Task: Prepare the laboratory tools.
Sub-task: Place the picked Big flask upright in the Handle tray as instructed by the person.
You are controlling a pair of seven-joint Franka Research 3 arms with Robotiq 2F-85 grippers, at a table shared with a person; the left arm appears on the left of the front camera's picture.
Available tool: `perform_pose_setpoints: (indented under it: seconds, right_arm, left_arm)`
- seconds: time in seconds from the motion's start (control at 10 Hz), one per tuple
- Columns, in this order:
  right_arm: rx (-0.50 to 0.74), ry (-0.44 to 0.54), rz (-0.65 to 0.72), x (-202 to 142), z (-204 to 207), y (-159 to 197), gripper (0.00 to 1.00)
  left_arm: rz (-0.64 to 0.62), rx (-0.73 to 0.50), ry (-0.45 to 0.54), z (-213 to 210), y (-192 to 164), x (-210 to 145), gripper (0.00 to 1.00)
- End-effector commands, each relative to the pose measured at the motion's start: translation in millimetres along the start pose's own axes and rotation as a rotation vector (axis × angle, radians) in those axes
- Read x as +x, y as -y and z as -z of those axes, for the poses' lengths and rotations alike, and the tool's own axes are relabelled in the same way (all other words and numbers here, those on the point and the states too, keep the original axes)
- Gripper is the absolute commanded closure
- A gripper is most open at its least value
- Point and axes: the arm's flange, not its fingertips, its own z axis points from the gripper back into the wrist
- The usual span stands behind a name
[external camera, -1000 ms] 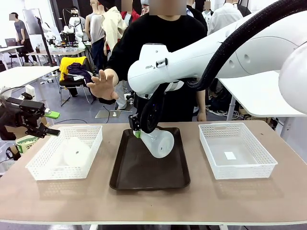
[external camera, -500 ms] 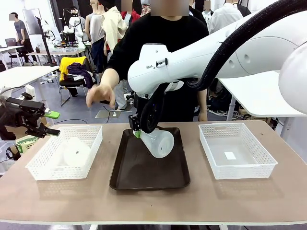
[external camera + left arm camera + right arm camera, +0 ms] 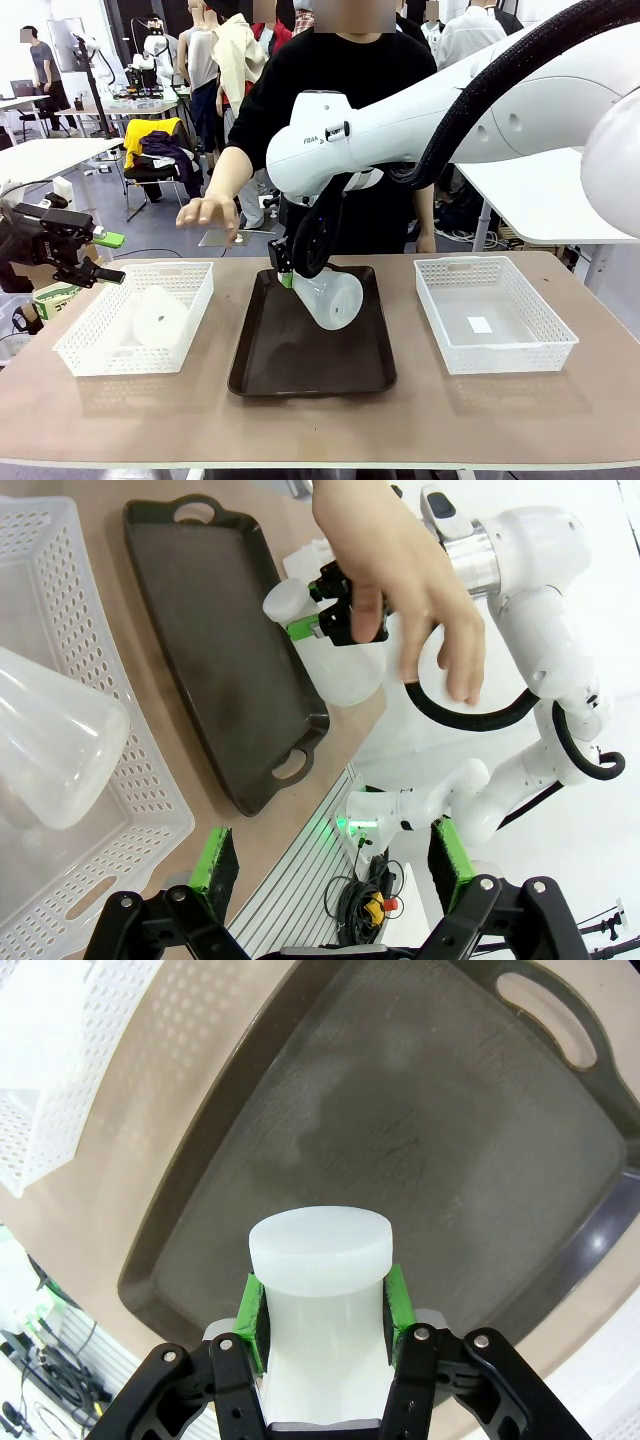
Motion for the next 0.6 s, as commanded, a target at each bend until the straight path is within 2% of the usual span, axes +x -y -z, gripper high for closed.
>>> perform_pose_setpoints:
  seconds: [0.0, 0.5]
  right_arm:
    - [0.000, 0.005, -0.001, -1.9, 1.1, -0.1, 1.00]
    - [0.000, 0.005, -0.001, -1.9, 1.1, -0.1, 1.00]
  left_arm:
    - [0.004, -0.005, 0.007, -1.6, 1.0, 0.1, 0.00]
    - [0.004, -0.005, 0.007, -1.6, 1.0, 0.1, 0.00]
